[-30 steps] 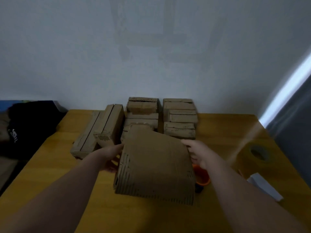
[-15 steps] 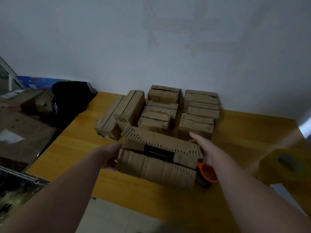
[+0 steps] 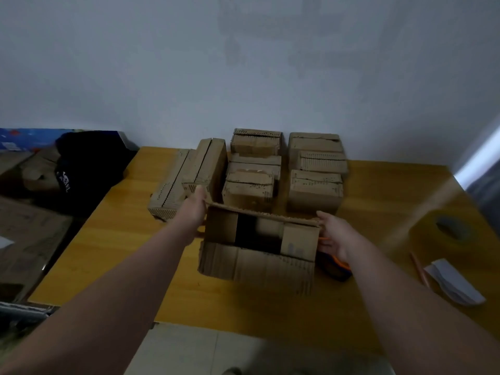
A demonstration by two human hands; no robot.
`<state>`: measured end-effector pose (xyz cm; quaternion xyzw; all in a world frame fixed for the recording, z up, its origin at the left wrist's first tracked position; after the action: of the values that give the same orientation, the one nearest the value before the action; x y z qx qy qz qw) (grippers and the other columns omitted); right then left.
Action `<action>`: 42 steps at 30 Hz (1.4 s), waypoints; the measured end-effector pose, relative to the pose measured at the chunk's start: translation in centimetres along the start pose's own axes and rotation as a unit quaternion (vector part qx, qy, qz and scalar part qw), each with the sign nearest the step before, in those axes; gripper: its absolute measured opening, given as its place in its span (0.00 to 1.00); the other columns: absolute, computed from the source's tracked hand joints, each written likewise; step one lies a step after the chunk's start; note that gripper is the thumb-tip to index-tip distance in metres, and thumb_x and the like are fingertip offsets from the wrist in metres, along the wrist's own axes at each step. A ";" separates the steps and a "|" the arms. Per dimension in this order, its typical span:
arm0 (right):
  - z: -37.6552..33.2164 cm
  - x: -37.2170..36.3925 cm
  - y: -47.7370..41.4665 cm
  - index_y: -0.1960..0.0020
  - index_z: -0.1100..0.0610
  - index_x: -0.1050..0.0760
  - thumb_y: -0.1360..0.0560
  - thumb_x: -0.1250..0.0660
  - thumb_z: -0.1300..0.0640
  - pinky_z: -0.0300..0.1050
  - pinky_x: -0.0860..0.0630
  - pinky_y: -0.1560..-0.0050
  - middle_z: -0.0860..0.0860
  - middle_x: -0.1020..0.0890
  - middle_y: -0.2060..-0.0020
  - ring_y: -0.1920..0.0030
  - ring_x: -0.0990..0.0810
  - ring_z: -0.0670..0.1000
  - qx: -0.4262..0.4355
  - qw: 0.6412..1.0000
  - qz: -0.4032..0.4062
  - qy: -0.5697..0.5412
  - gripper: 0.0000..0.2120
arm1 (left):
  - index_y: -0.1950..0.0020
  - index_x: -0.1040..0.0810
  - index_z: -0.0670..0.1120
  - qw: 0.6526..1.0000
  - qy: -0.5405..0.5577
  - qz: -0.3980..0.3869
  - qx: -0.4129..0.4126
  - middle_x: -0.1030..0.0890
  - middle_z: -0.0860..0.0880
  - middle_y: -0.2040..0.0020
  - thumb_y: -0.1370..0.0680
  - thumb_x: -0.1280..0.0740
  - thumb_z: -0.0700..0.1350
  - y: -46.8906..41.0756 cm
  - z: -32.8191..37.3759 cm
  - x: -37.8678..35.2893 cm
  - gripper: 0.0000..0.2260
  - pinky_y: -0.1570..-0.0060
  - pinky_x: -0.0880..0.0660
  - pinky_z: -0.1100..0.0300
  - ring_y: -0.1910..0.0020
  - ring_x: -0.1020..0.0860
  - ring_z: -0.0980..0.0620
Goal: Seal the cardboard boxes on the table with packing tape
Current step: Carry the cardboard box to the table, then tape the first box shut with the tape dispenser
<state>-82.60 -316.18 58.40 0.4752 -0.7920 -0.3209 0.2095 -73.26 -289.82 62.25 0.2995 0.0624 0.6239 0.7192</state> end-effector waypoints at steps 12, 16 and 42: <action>3.5 1.1 -2.2 0.32 0.56 0.27 0.20 0.40 0.61 0.49 0.28 0.45 0.57 0.25 0.36 0.41 0.24 0.58 0.089 0.927 0.159 0.329 0.17 | 0.30 0.28 0.53 0.890 -0.342 -0.061 -0.295 0.35 0.46 0.28 0.25 0.29 0.43 -1.6 -0.9 -0.7 0.23 0.27 0.40 0.49 0.28 0.38 0.45; 5.2 1.7 -2.6 0.29 0.57 0.34 0.22 0.34 0.53 0.46 0.29 0.58 0.57 0.23 0.43 0.50 0.23 0.57 0.051 0.880 0.146 0.449 0.23 | 0.25 0.40 0.60 0.787 -0.472 -0.077 -0.390 0.48 0.49 0.22 0.23 0.40 0.61 -1.8 -2.1 -1.9 0.26 0.26 0.52 0.38 0.23 0.55 0.39; -5.3 3.2 2.0 0.58 0.57 0.26 0.21 0.36 0.48 0.37 0.31 0.70 0.52 0.23 0.62 0.64 0.26 0.48 0.315 0.910 0.241 0.119 0.13 | 0.26 0.69 0.62 0.665 -0.688 -0.144 -0.254 0.70 0.46 0.24 0.36 0.30 0.71 -6.1 1.4 -5.4 0.55 0.31 0.48 0.34 0.25 0.67 0.39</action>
<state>-81.97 -319.96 63.65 0.3456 -0.9117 0.0648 0.2124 -68.52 -295.62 58.76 0.4361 -0.5684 0.1209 0.6871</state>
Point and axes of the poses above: each hand's wrist, its own y-axis away from the middle knuckle, its own x-axis out of the back of the hand, z = x × y, the point moved 1 cm from there along -y, towards the middle knuckle
